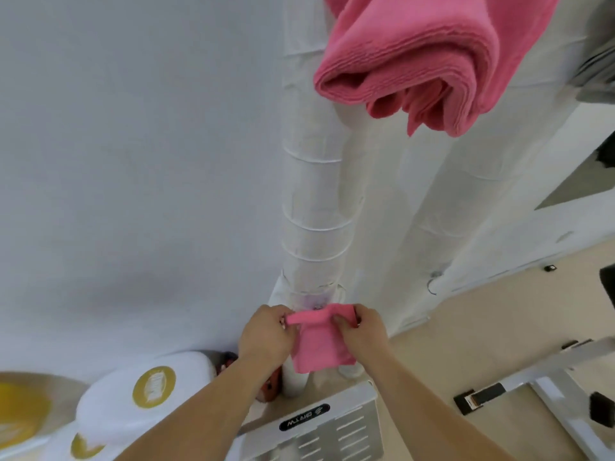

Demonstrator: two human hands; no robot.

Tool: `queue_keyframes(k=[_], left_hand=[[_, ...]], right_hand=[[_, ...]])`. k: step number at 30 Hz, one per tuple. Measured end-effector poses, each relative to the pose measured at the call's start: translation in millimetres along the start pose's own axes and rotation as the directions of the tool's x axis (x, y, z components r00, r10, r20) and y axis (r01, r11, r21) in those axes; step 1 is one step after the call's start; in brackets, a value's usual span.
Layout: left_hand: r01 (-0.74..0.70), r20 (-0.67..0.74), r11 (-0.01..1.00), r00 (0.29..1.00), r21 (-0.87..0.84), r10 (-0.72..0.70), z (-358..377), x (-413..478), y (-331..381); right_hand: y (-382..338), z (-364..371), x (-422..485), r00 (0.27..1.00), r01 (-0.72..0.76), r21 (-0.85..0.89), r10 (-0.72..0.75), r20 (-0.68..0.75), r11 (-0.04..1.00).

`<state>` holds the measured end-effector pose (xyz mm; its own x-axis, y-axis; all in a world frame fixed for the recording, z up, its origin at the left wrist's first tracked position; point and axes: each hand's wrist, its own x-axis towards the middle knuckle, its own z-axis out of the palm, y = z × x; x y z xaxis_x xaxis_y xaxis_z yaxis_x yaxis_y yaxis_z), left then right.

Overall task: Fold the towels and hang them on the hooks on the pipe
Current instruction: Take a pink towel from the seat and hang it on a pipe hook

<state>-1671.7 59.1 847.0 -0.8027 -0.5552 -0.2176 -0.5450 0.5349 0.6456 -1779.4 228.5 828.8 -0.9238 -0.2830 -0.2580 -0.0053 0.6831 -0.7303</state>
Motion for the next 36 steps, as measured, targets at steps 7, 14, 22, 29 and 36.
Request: queue_keyframes(k=[7,14,22,29,36], left_hand=[[0.129,-0.009,0.990,0.991,-0.058,-0.130,25,3,0],[-0.015,-0.180,1.000,0.984,-0.027,0.010,34,-7,13],[-0.486,-0.066,0.847,0.858,0.214,0.509,45,-15,-5],[-0.417,-0.018,0.900,0.906,0.124,0.422,46,-20,-4],[0.189,0.142,0.824,0.981,-0.535,-0.133,37,-20,21]], right_hand=[[-2,9,12,1.000,0.012,-0.270,-0.010,0.006,0.963],[-10,13,7,0.926,0.376,-0.496,-0.337,0.171,0.783],[9,0,-1,0.868,0.464,-0.258,-0.375,0.326,0.847],[7,9,3,0.921,0.339,-0.152,-0.295,0.255,0.928],[8,13,9,0.956,0.223,-0.119,-0.193,0.219,0.968]])
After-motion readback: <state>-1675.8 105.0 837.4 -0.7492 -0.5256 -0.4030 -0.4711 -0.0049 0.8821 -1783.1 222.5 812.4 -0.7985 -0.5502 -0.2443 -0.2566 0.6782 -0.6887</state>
